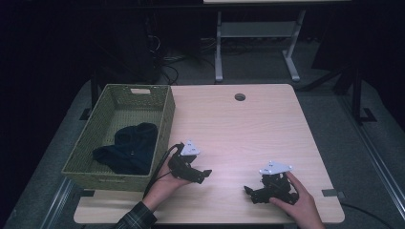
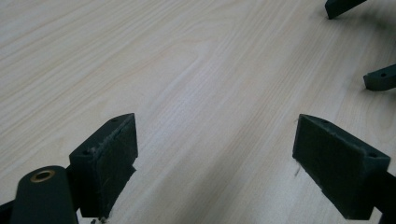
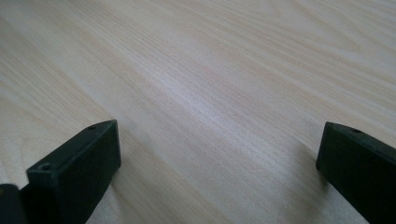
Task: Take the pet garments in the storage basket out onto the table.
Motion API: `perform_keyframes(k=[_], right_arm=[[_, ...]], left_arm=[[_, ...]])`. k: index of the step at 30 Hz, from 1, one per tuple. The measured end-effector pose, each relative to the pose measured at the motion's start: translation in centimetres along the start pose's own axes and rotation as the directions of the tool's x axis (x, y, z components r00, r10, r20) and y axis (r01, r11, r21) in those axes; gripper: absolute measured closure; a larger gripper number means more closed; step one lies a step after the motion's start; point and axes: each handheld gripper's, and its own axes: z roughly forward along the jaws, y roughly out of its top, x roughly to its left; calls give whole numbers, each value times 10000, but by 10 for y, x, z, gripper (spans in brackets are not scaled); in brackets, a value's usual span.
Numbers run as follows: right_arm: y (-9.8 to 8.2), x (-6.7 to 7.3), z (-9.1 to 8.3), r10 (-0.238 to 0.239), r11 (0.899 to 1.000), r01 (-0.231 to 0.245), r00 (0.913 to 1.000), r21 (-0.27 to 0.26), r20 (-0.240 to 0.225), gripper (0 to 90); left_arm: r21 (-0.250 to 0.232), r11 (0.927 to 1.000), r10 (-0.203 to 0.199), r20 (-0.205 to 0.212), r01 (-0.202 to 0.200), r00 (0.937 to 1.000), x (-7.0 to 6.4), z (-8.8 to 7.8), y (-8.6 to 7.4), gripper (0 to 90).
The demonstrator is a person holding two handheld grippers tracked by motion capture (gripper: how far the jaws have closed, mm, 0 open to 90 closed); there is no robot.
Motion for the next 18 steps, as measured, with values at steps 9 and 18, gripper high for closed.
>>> perform_keyframes(k=[9,18], right_arm=[[0,0,0,6,10000,-6,10000,-1,-1,0],[0,0,0,10,10000,-10,10000,1,-3,0]], left_arm=[[-88,10000,8,61,-7,10000,0,-5,5,136],[-98,9999,-61,203,63,9998,-1,-10,9,137]])
